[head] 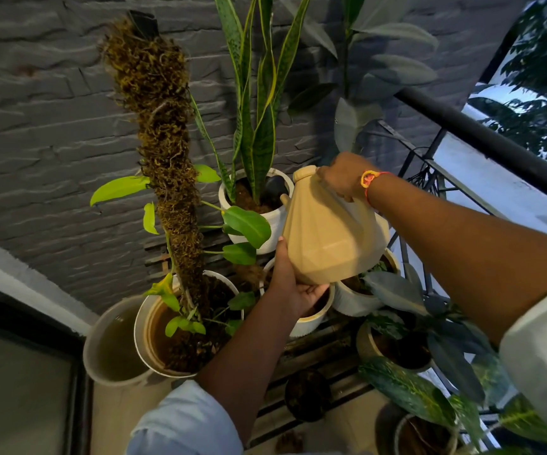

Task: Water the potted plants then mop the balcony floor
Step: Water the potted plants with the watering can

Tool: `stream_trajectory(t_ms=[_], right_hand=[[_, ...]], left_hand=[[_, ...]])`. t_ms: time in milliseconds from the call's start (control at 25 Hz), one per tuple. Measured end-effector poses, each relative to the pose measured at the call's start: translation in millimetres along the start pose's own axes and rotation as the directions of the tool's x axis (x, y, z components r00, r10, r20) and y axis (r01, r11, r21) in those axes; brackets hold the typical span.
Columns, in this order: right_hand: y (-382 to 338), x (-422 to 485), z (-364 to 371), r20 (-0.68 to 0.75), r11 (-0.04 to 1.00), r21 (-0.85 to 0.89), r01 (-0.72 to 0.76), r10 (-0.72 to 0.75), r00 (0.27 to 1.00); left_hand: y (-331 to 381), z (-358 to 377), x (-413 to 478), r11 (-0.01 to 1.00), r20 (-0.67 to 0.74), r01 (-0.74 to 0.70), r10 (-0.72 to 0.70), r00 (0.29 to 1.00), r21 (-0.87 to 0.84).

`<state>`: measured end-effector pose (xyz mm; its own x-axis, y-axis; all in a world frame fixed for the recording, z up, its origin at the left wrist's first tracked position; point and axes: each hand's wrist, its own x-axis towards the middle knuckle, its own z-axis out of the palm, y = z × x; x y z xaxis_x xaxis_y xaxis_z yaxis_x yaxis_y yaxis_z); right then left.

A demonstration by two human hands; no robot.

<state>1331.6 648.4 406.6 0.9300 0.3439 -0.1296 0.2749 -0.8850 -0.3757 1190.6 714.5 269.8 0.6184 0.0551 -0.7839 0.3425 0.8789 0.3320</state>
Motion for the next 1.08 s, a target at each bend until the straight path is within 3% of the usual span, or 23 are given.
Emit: stream_trajectory(t_ms=[1080], right_hand=[[-20, 6, -13, 0.052, 0.986, -0.148, 0.076, -0.069, 0.996]], left_hand=[[-4, 6, -25, 0.994, 0.028, -0.004, 0.007, 1.0, -0.11]])
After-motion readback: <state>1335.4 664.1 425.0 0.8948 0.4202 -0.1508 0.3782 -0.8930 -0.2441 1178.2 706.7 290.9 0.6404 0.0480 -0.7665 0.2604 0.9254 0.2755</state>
